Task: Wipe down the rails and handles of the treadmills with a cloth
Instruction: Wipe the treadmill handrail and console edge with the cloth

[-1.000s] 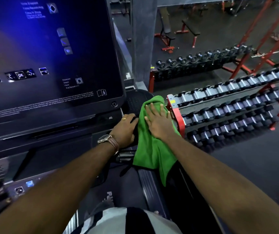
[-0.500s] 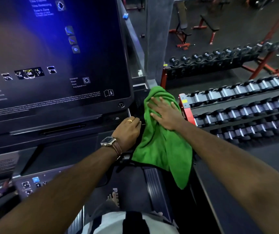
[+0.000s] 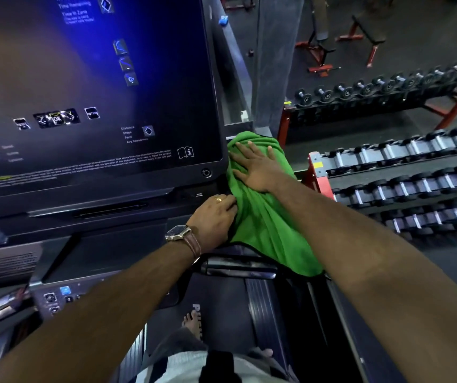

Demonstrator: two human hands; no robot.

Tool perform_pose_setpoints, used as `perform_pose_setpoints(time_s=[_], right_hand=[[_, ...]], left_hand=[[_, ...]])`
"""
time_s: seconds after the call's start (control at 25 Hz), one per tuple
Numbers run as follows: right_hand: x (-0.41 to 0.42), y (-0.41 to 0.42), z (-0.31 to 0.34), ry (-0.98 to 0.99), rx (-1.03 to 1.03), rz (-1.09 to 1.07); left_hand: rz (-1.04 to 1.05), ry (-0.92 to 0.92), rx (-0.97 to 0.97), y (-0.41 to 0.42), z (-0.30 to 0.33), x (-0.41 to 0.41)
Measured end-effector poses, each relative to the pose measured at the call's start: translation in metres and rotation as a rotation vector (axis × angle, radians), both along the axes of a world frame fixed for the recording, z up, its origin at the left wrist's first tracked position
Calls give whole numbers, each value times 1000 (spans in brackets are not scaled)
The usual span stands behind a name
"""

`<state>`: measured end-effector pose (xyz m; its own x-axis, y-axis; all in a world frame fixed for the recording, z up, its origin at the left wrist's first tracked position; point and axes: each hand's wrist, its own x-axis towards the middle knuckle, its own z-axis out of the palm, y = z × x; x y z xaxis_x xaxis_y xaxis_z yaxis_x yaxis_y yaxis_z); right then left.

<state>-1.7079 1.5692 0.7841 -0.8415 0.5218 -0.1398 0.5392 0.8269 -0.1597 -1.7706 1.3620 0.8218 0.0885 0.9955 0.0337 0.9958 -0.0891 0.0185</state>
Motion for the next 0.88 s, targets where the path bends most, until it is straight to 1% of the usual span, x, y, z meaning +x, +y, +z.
perform_pose_setpoints(time_s=[0.04,0.08,0.16,0.2,0.24,0.28,0.36,0.4,0.44,0.48,0.6,0.64,0.68,0.76,0.8,0.88], right_hand=[[-11,-8,1,-24,12,22],[-13,-13,0,-33,35,92],[8,-8,-4,11,61,289],[21,1,-3,22,61,345],[27,10,-2,22,49,335],[26,18,0,9,32,258],[3,18,3,-54,19,35],[-15,9,4,-84,26,-15],[-29,-2,4,-97,29,-3],[-36,-12,5,-90,30,60],[2,-8,-3,-10,49,293],[19,1,-4,12,43,289],[31,9,-1,25,13,209],[40,10,6,29,-79,-23],[38,4,7,40,-91,-84],[39,-15,11,119,-100,-60]], left_hand=[[-2,-9,-5,0,2,1],[-14,-21,-3,0,2,0],[-35,-18,-20,-3,1,-2],[-32,0,-32,-4,-1,-2],[-20,20,-39,-5,-2,-3],[-5,25,-41,-4,-4,-3],[25,9,-34,-1,-5,-3],[38,4,-27,0,-3,-1],[43,-7,-17,0,-2,1],[37,-23,-9,0,0,3],[-6,-34,-28,-5,-1,3],[-3,-50,-23,-7,-3,1],[8,-71,-8,-8,-5,0],[20,-92,14,-8,-7,0],[23,-91,1,-9,-6,1],[18,-114,-36,-13,-6,1]])
